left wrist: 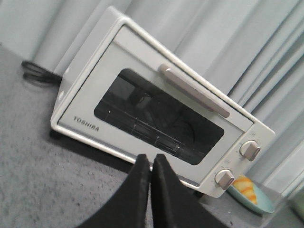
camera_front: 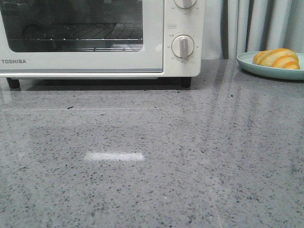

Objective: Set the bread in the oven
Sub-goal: 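Hook the oven door handle with the left gripper and pull it down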

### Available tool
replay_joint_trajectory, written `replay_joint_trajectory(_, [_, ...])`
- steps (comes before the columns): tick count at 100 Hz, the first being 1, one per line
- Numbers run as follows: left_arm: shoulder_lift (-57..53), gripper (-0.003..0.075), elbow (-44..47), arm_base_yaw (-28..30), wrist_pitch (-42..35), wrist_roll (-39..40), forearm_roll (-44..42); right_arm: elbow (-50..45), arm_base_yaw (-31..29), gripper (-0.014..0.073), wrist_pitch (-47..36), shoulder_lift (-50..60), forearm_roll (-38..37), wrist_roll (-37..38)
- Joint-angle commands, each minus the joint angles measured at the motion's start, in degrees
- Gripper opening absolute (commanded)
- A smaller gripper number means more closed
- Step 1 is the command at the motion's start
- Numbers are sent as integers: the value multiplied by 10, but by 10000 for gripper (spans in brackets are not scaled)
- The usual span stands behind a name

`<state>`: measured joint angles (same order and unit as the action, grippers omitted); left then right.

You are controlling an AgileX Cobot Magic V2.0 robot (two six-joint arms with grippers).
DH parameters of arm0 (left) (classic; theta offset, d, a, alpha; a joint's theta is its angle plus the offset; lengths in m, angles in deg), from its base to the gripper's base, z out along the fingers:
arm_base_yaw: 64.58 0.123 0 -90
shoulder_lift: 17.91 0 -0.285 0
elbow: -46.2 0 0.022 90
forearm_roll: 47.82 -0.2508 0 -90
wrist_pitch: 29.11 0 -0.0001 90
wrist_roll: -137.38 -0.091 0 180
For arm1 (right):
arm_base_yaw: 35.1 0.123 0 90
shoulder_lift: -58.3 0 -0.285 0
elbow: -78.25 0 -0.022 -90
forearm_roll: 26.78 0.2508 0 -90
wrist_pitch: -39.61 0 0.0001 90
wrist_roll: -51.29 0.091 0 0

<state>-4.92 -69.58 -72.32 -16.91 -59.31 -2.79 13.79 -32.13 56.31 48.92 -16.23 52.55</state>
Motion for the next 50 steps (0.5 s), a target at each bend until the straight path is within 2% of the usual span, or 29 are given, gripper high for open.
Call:
replay_joint_trajectory(1, [81,-22,-80,-5,-12,-62,-17,56,-2,-69,-6,-52,-32,-28])
replay_joint_trajectory(13, [204,-21,-179,-6,36,-168,-16,99,-2,-69,-6,-130,-32,-28])
replay_joint_trajectory(25, [317,-21,-273,-7,89,-239,9,120,-2,-69,-7,-190,-32,-28])
replay_joint_trajectory(35, [383,-21,-332,-34,66,-289,56,122,-2,-69,-16,-207,-32,-28])
replay_joint_trajectory(50, [465,-21,-407,-98,41,-347,64,122,2,-69,-17,-206,-32,-28])
